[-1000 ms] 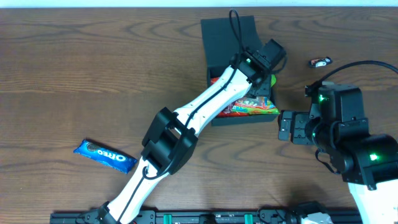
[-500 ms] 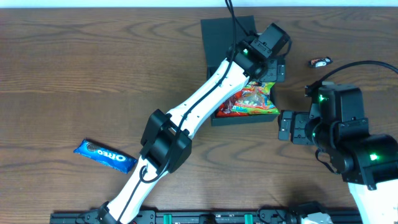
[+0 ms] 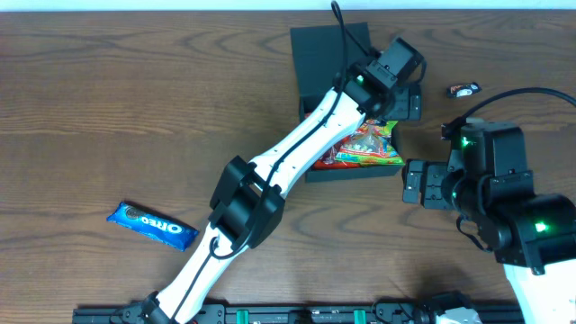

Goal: Pack container
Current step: 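Press the HARIBO bag down into the box with the left gripper, then push the HARIBO bag further into the box with the left gripper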

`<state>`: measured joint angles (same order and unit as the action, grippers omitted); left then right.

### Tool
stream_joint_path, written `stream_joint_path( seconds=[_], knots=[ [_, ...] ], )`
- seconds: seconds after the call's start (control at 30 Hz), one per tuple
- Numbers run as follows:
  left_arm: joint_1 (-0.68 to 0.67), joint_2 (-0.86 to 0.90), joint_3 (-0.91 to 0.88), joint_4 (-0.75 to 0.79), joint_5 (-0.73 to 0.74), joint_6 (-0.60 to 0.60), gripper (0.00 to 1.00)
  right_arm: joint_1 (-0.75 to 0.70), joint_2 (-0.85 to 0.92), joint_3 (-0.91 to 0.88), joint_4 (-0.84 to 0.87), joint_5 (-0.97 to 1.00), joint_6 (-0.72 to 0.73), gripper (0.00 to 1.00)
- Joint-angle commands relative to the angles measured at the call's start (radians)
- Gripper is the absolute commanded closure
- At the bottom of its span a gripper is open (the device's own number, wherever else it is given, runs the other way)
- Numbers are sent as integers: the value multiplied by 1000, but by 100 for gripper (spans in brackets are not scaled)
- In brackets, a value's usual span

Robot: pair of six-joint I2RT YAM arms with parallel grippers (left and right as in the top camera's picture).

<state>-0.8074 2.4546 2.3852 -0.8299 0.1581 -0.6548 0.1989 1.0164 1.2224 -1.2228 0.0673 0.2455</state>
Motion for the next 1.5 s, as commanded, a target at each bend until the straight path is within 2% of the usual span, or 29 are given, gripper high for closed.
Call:
stream_joint_path(
  seconds=[0.0, 0.27, 0.6, 0.73, 0.9, 1.07, 1.47],
  knots=[
    [-3, 35, 18, -3, -2, -7, 4, 8, -1, -2, -1, 4, 12, 1],
    [5, 44, 18, -13, -127, -3, 4, 8, -1, -2, -1, 4, 12, 1],
    [49, 44, 18, -101, -148, 4, 4, 8, -1, -2, -1, 4, 12, 1],
    [47, 42, 19, -119, -222, 6, 4, 8, -1, -2, -1, 4, 12, 1],
    [34, 40, 19, -146, -243, 31, 4, 8, -1, -2, -1, 4, 12, 1],
    [-13, 40, 19, -174, -354, 41, 4, 8, -1, -2, -1, 4, 12, 1],
    [-52, 36, 109, -239, -376, 74, 4, 8, -1, -2, -1, 4, 12, 1]
  ],
)
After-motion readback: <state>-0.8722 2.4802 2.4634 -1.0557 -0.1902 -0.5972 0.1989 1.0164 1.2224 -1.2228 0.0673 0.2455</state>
